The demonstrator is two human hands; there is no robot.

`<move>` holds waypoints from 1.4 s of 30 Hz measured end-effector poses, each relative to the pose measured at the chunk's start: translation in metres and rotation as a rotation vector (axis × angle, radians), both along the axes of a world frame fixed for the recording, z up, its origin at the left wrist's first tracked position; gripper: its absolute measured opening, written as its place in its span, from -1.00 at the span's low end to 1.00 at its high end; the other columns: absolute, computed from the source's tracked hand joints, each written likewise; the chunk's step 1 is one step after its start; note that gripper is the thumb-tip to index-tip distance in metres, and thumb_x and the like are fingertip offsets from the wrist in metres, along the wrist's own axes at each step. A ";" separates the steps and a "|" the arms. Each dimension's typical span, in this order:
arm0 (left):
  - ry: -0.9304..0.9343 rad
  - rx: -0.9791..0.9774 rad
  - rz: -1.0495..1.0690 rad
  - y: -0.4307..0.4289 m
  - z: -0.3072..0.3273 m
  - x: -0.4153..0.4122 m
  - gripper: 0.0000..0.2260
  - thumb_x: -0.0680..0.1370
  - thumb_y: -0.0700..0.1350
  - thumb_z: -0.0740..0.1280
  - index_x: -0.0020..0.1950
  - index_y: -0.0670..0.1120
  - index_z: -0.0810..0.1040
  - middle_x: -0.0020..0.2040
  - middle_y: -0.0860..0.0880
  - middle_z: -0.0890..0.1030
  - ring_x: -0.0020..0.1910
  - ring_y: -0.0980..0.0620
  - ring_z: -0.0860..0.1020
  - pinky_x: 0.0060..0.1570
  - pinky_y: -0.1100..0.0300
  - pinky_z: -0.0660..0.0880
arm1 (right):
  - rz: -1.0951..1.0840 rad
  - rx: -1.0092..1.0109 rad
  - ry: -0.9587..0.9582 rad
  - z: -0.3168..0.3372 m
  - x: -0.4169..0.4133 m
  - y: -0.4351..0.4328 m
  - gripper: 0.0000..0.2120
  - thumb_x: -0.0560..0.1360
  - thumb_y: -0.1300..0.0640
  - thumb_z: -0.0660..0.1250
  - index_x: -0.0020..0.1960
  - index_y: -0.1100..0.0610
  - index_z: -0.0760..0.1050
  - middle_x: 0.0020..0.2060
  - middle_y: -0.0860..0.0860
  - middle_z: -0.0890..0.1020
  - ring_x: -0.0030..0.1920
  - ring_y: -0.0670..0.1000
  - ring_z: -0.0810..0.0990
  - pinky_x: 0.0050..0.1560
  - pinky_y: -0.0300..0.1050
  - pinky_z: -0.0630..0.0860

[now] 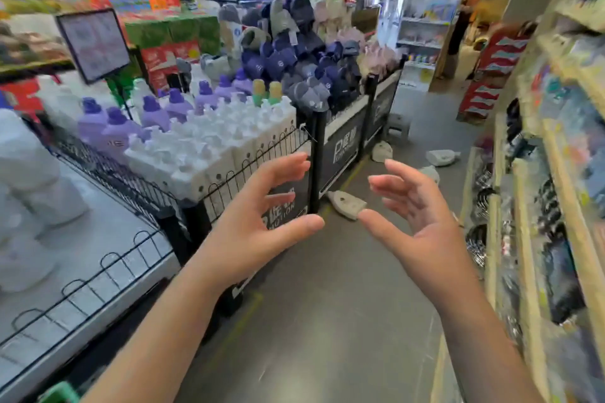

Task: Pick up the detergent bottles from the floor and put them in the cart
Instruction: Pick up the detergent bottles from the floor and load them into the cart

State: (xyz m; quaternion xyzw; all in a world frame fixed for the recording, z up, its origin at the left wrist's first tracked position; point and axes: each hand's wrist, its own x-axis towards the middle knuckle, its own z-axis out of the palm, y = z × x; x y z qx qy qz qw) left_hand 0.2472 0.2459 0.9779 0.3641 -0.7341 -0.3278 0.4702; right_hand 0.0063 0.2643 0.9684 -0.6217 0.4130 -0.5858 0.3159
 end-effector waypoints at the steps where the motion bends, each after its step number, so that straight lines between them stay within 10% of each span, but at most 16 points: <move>1: -0.004 0.007 -0.017 -0.012 -0.002 -0.014 -0.35 0.51 0.17 0.50 0.56 0.18 0.37 0.48 0.20 0.51 0.55 0.13 0.43 0.49 -0.07 0.46 | -0.019 0.005 0.008 -0.001 -0.013 -0.008 -0.38 0.40 0.02 0.55 0.42 -0.09 0.48 0.22 -0.12 0.69 0.35 -0.08 0.62 0.39 -0.20 0.50; 15: 0.024 -0.002 -0.278 -0.232 -0.025 -0.157 -0.39 0.52 0.12 0.46 0.56 0.10 0.40 0.46 0.12 0.53 0.53 0.08 0.46 0.45 -0.08 0.50 | -0.299 0.092 0.128 -0.027 -0.139 -0.149 -0.38 0.39 -0.13 0.57 0.41 -0.24 0.46 0.24 -0.20 0.66 0.36 -0.11 0.60 0.48 0.10 0.46; 42: -0.038 0.019 -0.305 -0.693 -0.031 -0.313 -0.35 0.52 0.15 0.48 0.58 0.10 0.37 0.44 0.20 0.53 0.51 0.12 0.46 0.45 -0.03 0.50 | -0.287 0.130 0.105 -0.035 -0.291 -0.617 -0.38 0.40 -0.15 0.53 0.43 -0.18 0.47 0.25 -0.18 0.66 0.36 -0.11 0.60 0.47 0.02 0.47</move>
